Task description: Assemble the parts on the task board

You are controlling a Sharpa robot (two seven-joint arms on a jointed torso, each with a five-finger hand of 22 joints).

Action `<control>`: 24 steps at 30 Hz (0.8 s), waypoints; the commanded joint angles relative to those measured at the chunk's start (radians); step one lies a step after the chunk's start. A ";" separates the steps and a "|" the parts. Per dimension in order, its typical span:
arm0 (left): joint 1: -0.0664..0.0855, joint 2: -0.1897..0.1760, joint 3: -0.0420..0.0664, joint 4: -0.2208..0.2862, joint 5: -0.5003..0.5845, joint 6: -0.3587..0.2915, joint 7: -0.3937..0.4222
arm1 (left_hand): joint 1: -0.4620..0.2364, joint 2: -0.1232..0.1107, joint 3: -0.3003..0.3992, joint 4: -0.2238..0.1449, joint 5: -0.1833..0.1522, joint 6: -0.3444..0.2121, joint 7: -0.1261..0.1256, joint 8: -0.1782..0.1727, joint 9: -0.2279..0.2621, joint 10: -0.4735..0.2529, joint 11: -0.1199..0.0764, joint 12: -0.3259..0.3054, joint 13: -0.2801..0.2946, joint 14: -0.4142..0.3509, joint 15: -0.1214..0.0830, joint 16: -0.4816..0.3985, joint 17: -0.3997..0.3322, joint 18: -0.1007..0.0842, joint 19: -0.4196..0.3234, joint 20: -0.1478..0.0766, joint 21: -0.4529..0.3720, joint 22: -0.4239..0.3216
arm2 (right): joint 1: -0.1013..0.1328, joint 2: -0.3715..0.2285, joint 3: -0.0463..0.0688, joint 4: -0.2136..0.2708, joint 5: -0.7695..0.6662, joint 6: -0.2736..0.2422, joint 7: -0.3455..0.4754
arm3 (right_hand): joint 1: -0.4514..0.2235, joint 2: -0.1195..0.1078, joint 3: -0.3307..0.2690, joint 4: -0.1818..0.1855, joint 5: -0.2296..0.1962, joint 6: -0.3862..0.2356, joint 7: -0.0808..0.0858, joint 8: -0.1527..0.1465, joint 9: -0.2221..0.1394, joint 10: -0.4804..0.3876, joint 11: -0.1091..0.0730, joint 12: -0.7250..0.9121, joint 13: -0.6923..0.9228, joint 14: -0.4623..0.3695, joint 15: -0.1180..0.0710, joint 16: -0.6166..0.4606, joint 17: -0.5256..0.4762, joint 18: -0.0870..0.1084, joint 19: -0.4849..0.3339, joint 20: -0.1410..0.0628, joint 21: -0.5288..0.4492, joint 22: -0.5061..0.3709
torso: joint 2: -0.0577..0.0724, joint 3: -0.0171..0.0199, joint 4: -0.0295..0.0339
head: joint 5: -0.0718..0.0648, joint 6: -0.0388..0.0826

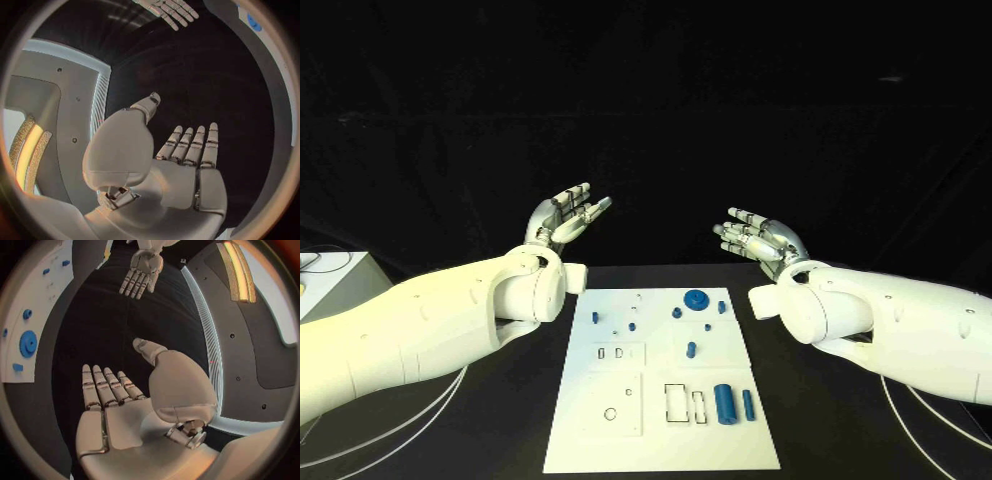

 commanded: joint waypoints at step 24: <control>-0.002 -0.127 -0.001 0.176 -0.042 0.295 -0.057 | 0.075 -0.009 0.141 -0.015 0.009 0.484 0.064 0.168 0.094 0.681 -0.029 0.104 0.029 0.646 -0.122 0.227 0.160 0.085 0.541 -0.065 0.253 0.101 | 0.085 0.015 -0.023 -0.095 -0.989 0.153 -0.184 | 0.210 -0.042 -0.014 -0.097 -0.055 0.680 0.049 0.165 0.099 0.816 -0.139 0.040 0.027 0.853 -0.201 0.264 0.176 0.089 0.687 -0.146 0.405 0.187 | 0.065 -0.0128 0.0109 | -0.023 -0.037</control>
